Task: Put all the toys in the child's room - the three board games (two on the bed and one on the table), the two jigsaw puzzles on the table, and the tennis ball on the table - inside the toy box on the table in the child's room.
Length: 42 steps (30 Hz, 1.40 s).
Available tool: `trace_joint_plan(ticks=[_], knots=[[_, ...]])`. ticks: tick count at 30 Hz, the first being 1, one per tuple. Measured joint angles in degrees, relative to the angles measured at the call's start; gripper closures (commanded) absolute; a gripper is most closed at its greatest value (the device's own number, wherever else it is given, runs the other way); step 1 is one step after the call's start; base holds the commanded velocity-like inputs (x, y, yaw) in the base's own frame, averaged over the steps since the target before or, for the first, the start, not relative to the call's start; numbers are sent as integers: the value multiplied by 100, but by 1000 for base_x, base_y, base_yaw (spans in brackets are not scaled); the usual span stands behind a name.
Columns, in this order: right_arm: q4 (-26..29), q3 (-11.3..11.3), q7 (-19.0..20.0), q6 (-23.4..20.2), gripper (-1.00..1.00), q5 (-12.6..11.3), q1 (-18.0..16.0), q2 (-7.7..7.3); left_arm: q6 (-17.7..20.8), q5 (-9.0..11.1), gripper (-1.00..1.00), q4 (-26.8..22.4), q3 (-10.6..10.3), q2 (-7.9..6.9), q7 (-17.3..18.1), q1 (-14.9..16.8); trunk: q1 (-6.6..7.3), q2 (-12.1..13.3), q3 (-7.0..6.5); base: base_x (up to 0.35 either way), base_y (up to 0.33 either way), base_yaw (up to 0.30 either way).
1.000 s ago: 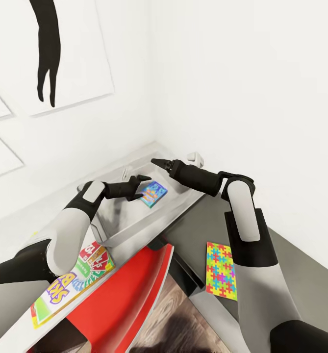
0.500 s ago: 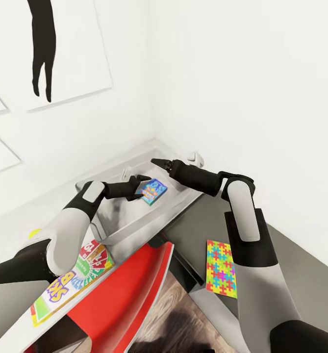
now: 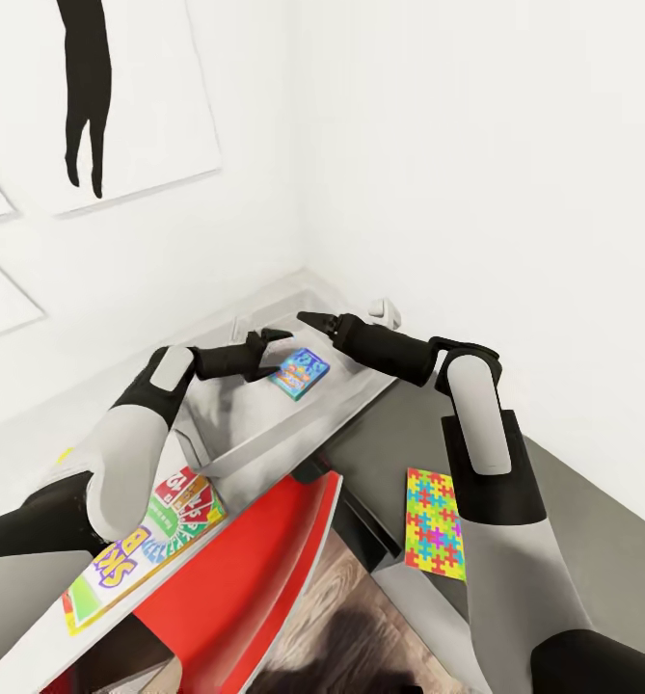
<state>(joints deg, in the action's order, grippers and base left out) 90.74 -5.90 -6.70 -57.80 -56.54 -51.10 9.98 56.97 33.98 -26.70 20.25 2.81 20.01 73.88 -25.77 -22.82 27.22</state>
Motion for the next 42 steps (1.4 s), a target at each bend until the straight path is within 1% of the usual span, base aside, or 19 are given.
trace_joint_plan(ticks=[3,10,15,27,36,42], knots=[[0,0,0,3,-100,-1,0,0,120,-2,-100,-211,0,-9,33,-2,0,1,0,-247,61,0],[1,0,0,4,-100,-2,0,0,212,0,-100,-364,-4,-47,52,-2,2,0,-9,-148,32,-15],[1,0,0,5,-100,-3,0,0,221,0,-100,-380,-2,-68,54,-2,2,0,-43,-29,6,-67],[1,0,0,5,-100,-3,0,-1,242,8,-100,-395,1,-182,54,-3,2,0,-147,-13,1,-87],[1,0,0,5,-100,-3,1,-1,245,11,-100,-402,10,-200,57,-2,1,1,-228,-166,89,-89],[1,0,4,4,-100,-3,1,-1,253,2,-100,-407,25,-237,62,-3,2,0,-282,-72,48,-90]])
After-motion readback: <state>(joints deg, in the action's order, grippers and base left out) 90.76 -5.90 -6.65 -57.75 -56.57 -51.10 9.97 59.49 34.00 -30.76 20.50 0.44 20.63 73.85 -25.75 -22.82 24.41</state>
